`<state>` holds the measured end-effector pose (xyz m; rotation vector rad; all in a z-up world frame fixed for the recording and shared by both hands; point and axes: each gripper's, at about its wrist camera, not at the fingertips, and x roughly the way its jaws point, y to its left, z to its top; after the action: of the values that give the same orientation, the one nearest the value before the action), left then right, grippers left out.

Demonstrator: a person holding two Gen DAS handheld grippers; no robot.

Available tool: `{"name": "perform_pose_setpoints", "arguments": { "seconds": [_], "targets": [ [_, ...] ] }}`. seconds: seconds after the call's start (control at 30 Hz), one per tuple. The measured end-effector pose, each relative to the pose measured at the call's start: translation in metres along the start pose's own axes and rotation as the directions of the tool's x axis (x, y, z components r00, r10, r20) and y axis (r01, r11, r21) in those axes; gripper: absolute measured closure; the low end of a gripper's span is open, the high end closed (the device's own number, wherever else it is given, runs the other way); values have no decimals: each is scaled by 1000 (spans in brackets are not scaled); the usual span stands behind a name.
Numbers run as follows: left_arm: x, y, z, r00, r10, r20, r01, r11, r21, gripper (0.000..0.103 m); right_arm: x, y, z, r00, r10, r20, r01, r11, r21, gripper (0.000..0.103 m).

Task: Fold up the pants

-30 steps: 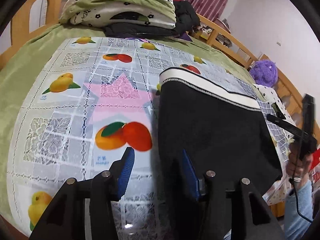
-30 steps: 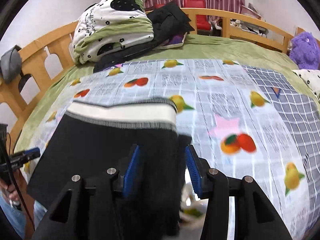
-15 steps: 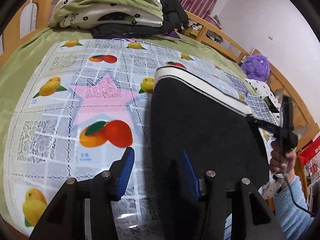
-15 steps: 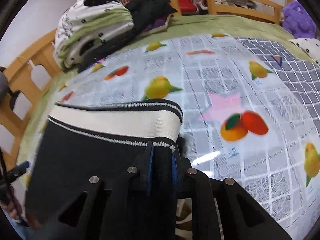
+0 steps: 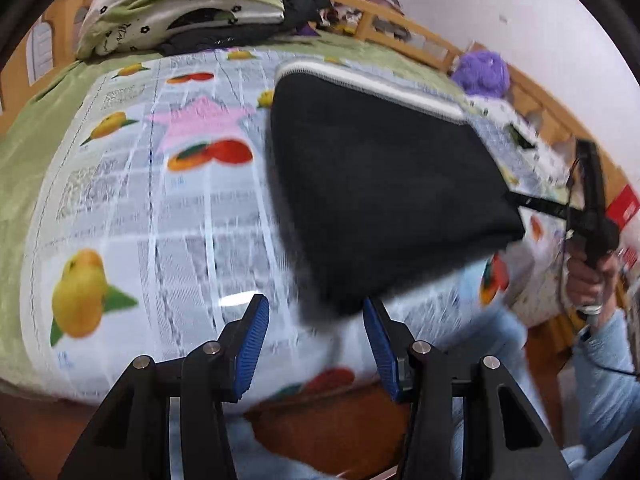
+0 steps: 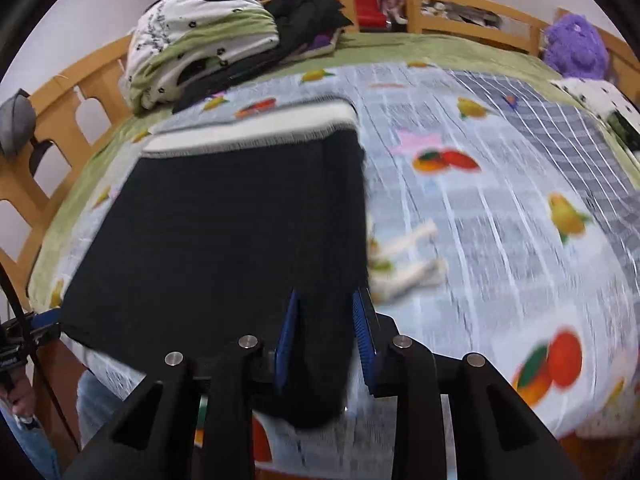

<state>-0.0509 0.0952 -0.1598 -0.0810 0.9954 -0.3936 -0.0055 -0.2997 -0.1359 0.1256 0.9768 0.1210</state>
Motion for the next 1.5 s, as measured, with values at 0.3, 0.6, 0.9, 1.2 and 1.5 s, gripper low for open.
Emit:
{"name": "perform_pose_setpoints", "arguments": {
  "seconds": [0.3, 0.6, 0.9, 1.2, 1.5],
  "targets": [
    [26, -22, 10, 989, 148, 13, -149, 985, 82, 84, 8, -4, -27, 1000, 6, -4, -6, 995, 102, 74],
    [12, -17, 31, 984, 71, 164, -52, 992, -119, 93, 11, 6, -34, 999, -38, 3, 37, 994, 101, 74],
    [-3, 4, -17, 993, 88, 79, -76, 986, -145, 83, -6, 7, -36, 999, -22, 34, 18, 994, 108, 71],
    [-23, -25, 41, 977, 78, 197, -70, 996, -47, 83, -20, 35, -8, 982, -62, 181, 69, 997, -35, 71],
    [36, -44, 52, 981, 142, 134, -133, 989, -71, 82, 18, 36, -23, 984, -102, 146, 117, 988, -97, 70]
  ]
}}
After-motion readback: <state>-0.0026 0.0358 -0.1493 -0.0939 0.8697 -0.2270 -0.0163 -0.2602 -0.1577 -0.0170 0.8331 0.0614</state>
